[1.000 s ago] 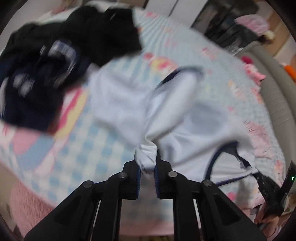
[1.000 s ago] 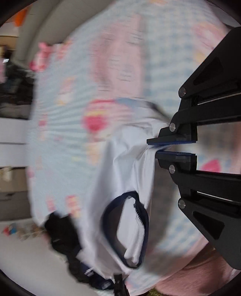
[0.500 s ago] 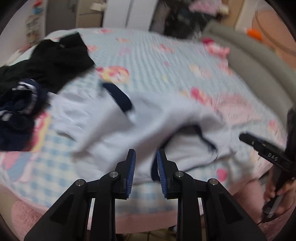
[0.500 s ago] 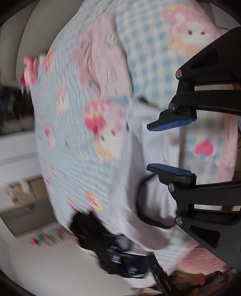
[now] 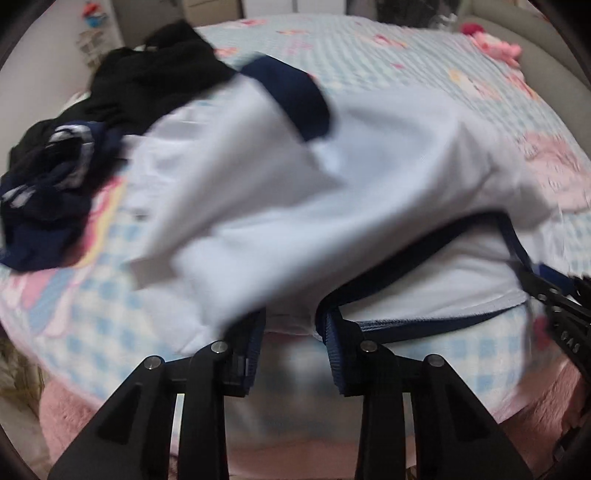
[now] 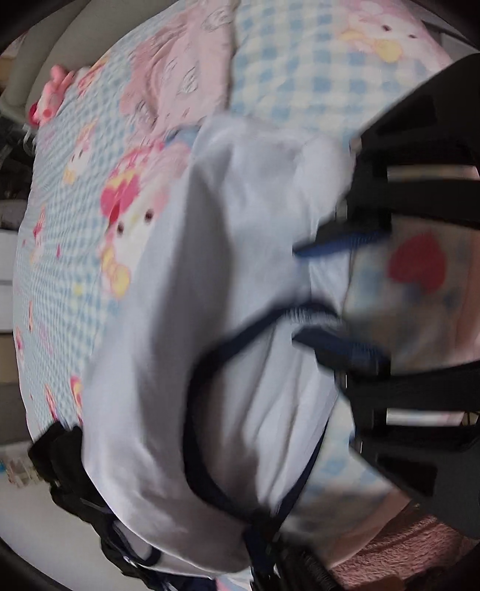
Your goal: Fold clothes
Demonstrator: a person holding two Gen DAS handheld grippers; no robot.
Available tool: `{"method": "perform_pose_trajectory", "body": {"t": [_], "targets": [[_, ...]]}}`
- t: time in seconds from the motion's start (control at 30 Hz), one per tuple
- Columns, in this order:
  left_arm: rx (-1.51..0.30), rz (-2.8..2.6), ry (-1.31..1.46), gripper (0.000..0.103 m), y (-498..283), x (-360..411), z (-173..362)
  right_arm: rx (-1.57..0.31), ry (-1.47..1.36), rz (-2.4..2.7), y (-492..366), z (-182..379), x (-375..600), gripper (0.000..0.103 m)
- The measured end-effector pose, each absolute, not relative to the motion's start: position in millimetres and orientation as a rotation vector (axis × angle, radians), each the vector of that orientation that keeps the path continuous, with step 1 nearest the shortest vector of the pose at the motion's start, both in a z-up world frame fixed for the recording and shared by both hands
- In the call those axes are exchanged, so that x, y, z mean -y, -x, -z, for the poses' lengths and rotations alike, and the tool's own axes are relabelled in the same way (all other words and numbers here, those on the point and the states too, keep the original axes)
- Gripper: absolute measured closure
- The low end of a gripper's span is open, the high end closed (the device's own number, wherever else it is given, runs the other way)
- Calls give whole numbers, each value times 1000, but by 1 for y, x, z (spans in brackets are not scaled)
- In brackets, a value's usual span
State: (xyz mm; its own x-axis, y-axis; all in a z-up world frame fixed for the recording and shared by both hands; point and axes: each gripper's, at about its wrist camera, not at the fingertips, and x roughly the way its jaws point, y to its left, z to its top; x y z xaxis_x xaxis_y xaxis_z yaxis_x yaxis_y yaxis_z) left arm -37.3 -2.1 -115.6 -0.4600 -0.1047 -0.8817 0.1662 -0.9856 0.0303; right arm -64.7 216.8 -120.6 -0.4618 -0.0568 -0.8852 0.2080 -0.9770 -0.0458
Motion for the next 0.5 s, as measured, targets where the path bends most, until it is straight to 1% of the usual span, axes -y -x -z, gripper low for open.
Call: {"method": "perform_pose_trajectory", "body": {"t": [0.1, 0.17, 0.2, 0.23, 0.27, 0.3, 0.33, 0.37, 0.4, 0.43, 0.47, 0.5], "targets": [[-132, 2524, -1498, 69, 27, 11, 108, -182, -1552, 2548, 59, 114, -231, 78], [-138, 2505, -1476, 69, 21, 10, 107, -192, -1563, 2521, 53, 113, -229, 78], [-120, 2501, -1471, 66, 22, 6, 111, -193, -1565, 2507, 51, 114, -227, 77], [-102, 2498, -1466, 54, 23, 2, 114, -196, -1571, 2495, 50, 118, -224, 75], [-91, 2502, -1531, 48, 29, 1, 125, -200, -1577, 2483, 49, 122, -221, 71], [-78, 2505, -1597, 50, 34, 0, 137, -225, -1596, 2477, 51, 130, -219, 70], [-77, 2501, -1631, 56, 37, 4, 144, -258, -1607, 2459, 51, 135, -217, 70], [-128, 2510, -1641, 62, 38, 11, 144, -291, -1616, 2441, 51, 139, -215, 70], [-234, 2538, -1643, 75, 35, 23, 137, -313, -1601, 2436, 48, 138, -214, 75], [-316, 2563, -1635, 85, 32, 32, 130, -290, -1588, 2429, 42, 132, -217, 80], [-362, 2584, -1611, 88, 27, 39, 121, -266, -1574, 2422, 37, 128, -221, 89], [-408, 2603, -1587, 90, 23, 45, 112, -207, -1571, 2417, 31, 124, -226, 90]]}}
